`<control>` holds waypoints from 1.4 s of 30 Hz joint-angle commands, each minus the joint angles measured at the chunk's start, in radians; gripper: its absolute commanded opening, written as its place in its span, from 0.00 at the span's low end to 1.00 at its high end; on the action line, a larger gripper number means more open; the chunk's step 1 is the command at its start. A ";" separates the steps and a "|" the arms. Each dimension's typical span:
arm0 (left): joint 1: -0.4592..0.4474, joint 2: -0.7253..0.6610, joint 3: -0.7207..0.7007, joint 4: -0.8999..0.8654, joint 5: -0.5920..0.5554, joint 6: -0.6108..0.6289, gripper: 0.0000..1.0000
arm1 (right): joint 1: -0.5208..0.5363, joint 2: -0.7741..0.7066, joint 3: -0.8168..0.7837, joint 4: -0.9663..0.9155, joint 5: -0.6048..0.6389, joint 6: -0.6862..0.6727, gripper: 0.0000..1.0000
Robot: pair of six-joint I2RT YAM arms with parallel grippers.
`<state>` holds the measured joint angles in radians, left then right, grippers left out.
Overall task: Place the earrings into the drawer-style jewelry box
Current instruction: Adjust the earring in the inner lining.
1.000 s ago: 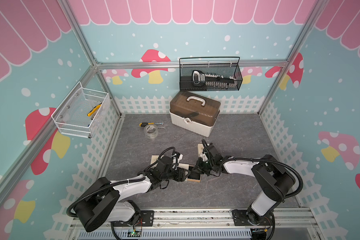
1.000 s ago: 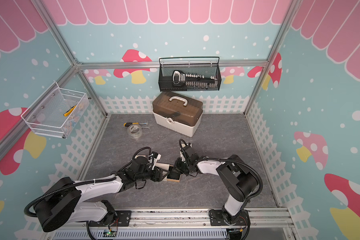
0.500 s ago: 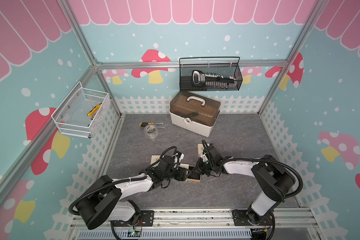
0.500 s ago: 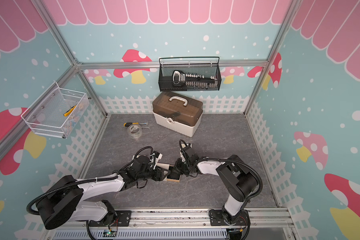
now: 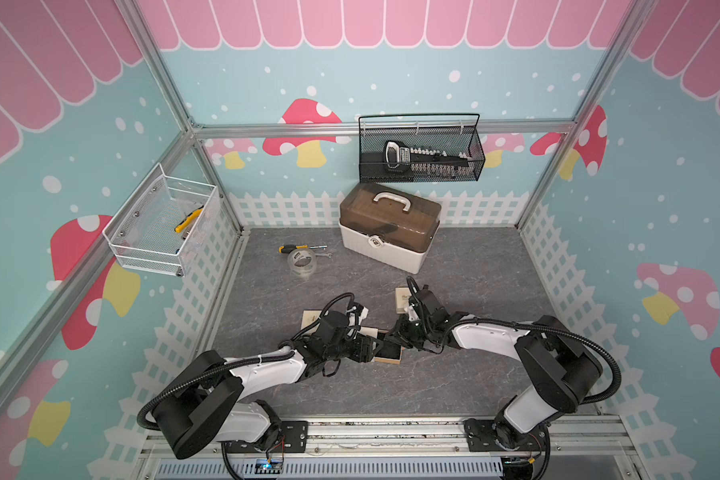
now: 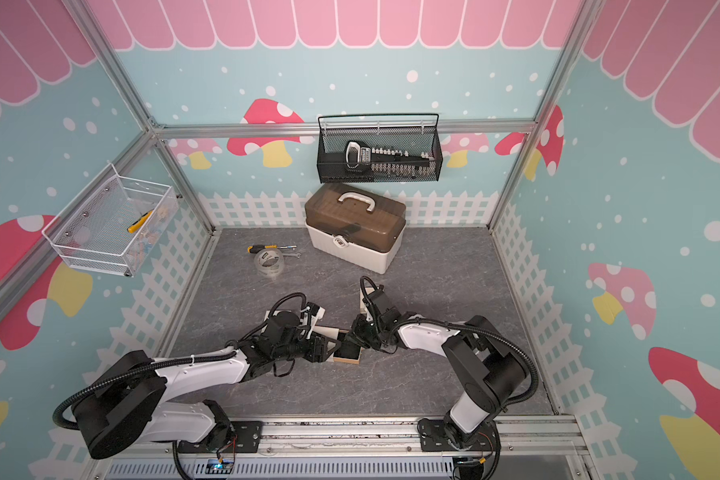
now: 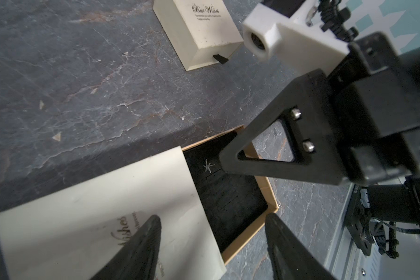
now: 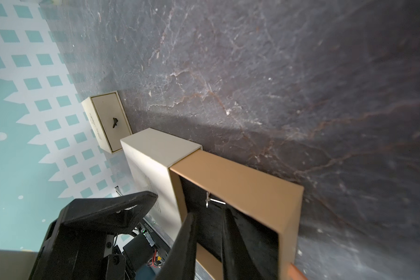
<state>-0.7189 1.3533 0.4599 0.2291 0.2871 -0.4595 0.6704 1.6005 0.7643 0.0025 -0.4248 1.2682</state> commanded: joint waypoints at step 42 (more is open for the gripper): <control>0.065 -0.038 -0.046 0.084 0.083 -0.041 0.69 | 0.074 0.155 0.311 -0.395 0.130 -0.270 0.14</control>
<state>-0.6613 1.3296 0.4232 0.2932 0.3561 -0.4946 0.7353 1.7424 1.0496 -0.3737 -0.3038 1.0019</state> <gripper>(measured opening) 0.690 0.148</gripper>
